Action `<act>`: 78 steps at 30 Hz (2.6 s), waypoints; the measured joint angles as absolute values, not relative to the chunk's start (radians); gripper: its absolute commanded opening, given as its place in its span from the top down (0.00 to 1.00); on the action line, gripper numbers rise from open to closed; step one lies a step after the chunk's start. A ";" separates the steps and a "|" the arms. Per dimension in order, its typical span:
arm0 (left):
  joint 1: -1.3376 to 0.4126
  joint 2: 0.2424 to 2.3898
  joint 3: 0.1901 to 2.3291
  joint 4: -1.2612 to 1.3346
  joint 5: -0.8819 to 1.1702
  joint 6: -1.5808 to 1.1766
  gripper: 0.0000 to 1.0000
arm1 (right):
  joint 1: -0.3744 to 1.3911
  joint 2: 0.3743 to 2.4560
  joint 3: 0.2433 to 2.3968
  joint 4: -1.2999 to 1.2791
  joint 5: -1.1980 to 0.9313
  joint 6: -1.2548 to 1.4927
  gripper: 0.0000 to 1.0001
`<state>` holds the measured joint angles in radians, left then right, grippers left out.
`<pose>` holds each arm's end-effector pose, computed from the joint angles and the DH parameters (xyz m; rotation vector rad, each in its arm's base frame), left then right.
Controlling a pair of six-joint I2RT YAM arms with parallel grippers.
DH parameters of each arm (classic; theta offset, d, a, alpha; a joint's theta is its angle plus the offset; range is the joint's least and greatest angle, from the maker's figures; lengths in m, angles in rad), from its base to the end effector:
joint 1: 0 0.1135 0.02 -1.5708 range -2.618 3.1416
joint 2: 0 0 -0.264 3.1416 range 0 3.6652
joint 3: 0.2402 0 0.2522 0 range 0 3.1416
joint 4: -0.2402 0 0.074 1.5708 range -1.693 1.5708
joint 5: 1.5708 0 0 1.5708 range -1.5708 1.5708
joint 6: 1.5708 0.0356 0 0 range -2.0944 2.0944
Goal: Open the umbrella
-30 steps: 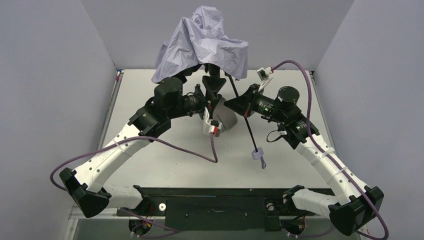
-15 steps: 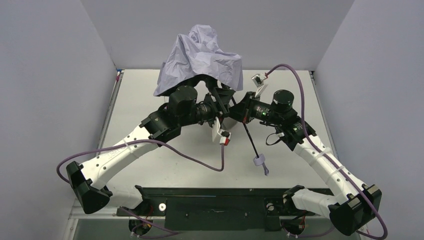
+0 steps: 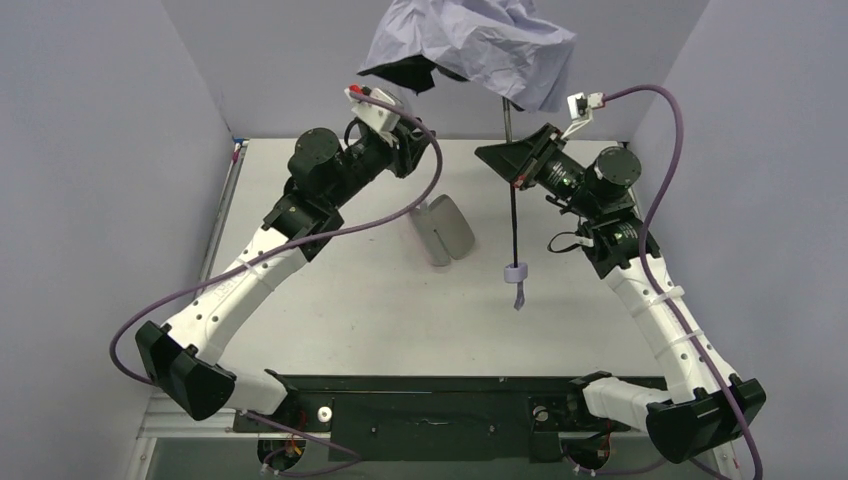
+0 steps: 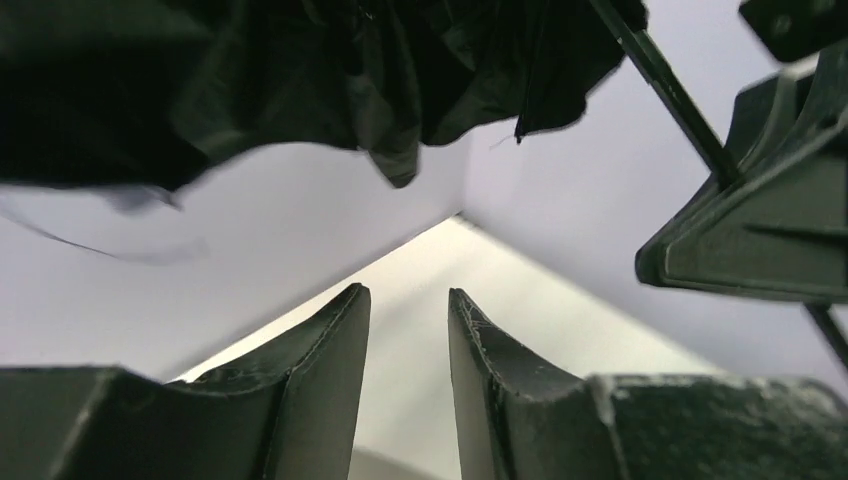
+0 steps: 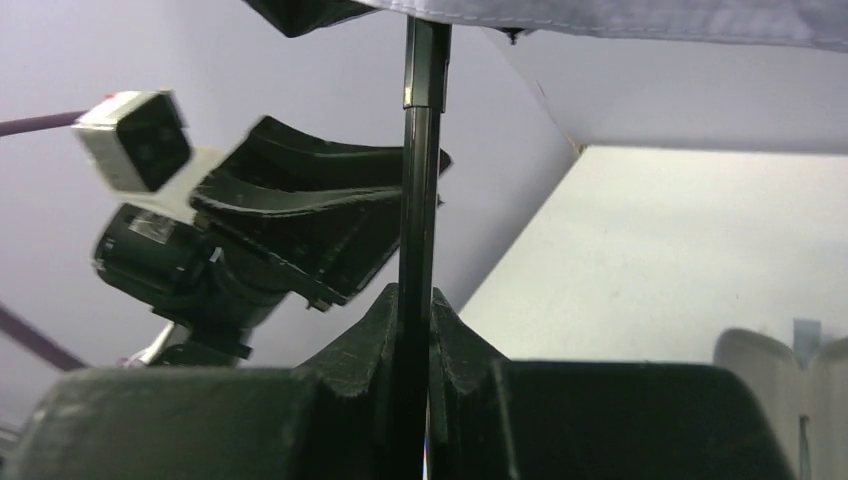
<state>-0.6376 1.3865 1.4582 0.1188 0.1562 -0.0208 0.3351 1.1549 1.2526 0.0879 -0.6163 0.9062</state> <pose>0.2529 -0.1942 0.4711 0.5544 1.3007 -0.6554 0.2317 0.1025 0.4576 -0.1280 1.5820 1.4224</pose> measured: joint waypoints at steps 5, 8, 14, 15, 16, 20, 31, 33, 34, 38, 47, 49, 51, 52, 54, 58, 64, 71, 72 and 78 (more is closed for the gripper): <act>-0.645 1.499 1.547 0.260 0.160 -0.326 0.66 | 0.345 1.156 1.299 0.130 -0.578 0.929 1.00; -0.653 1.575 1.624 0.339 0.162 -0.424 0.65 | 0.368 1.158 1.309 0.130 -0.561 0.931 1.00; -0.682 1.708 1.811 0.432 0.161 -0.542 0.65 | 0.423 1.179 1.312 0.123 -0.552 0.926 1.00; -0.687 1.727 1.845 0.435 0.151 -0.550 0.65 | 0.431 1.182 1.312 0.122 -0.547 0.924 1.00; -0.689 1.739 1.867 0.442 0.149 -0.564 0.65 | 0.434 1.183 1.312 0.125 -0.540 0.923 1.00; -0.692 1.786 1.949 0.461 0.137 -0.616 0.66 | 0.456 1.183 1.311 0.126 -0.540 0.902 1.00; -0.701 1.860 2.041 0.430 0.097 -0.729 0.67 | 0.525 1.155 1.211 0.184 -0.503 0.777 1.00; -0.701 1.866 2.045 0.429 0.084 -0.741 0.73 | 0.551 1.126 1.166 0.182 -0.466 0.735 1.00; -0.700 1.869 2.049 0.427 0.080 -0.745 0.74 | 0.563 1.115 1.150 0.180 -0.444 0.718 1.00; -0.703 1.882 2.086 0.395 0.096 -0.748 0.77 | 0.584 1.076 1.100 0.196 -0.367 0.661 1.00; -0.718 1.934 2.176 0.307 0.170 -0.662 1.00 | 0.604 1.024 0.997 0.255 -0.270 0.588 1.00; -0.718 1.934 2.177 0.294 0.180 -0.637 1.00 | 0.606 1.024 0.992 0.253 -0.263 0.579 1.00; -0.718 1.928 2.164 0.294 0.183 -0.622 1.00 | 0.605 1.024 0.993 0.242 -0.260 0.574 0.76; -0.718 1.914 2.138 0.295 0.182 -0.616 1.00 | 0.605 1.025 0.997 0.223 -0.265 0.573 0.63; -0.707 1.876 2.072 0.287 0.169 -0.591 1.00 | 0.602 1.027 1.016 0.166 -0.328 0.564 0.37; -0.616 1.781 1.908 0.245 0.176 -0.592 1.00 | 0.569 1.026 1.116 0.049 -0.451 0.503 0.21; -0.540 1.710 1.779 0.136 0.190 -0.681 1.00 | 0.535 0.957 1.254 -0.064 -0.482 0.313 0.19; -0.546 1.639 1.727 -0.010 0.202 -0.880 1.00 | 0.669 0.864 1.306 -0.301 -0.406 -0.287 0.21; -0.549 1.629 1.726 -0.032 0.197 -0.904 1.00 | 0.695 0.862 1.303 -0.320 -0.387 -0.375 0.23; -0.612 1.591 1.726 -0.148 0.168 -0.993 1.00 | 0.846 0.894 1.229 -0.344 -0.274 -0.816 0.29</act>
